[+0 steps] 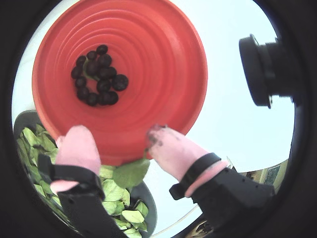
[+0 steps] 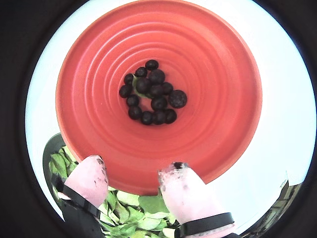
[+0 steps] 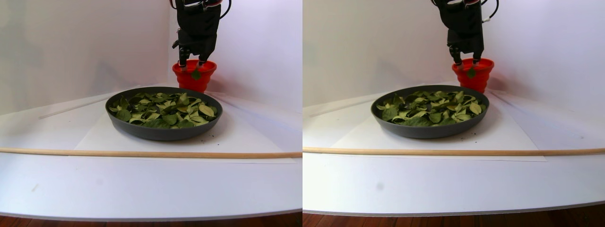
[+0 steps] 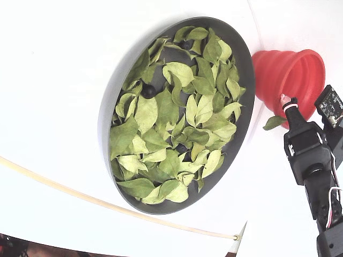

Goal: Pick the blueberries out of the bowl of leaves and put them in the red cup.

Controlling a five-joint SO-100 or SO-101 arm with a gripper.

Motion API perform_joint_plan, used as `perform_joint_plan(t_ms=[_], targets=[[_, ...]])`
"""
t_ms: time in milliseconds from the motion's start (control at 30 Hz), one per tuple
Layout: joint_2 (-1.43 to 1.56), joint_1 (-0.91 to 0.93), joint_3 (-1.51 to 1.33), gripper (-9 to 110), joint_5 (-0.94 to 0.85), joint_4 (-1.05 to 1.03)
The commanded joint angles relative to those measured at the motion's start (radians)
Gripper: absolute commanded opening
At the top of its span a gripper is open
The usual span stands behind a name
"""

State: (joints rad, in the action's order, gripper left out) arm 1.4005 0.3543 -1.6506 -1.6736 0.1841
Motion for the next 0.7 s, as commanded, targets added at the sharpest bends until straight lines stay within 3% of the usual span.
perform_joint_plan(t_ms=[0,667], targets=[[0.15,-0.005,0.002,20,0.006,-0.009],[0.302,-0.063,-0.104,20,0.049,-0.094]])
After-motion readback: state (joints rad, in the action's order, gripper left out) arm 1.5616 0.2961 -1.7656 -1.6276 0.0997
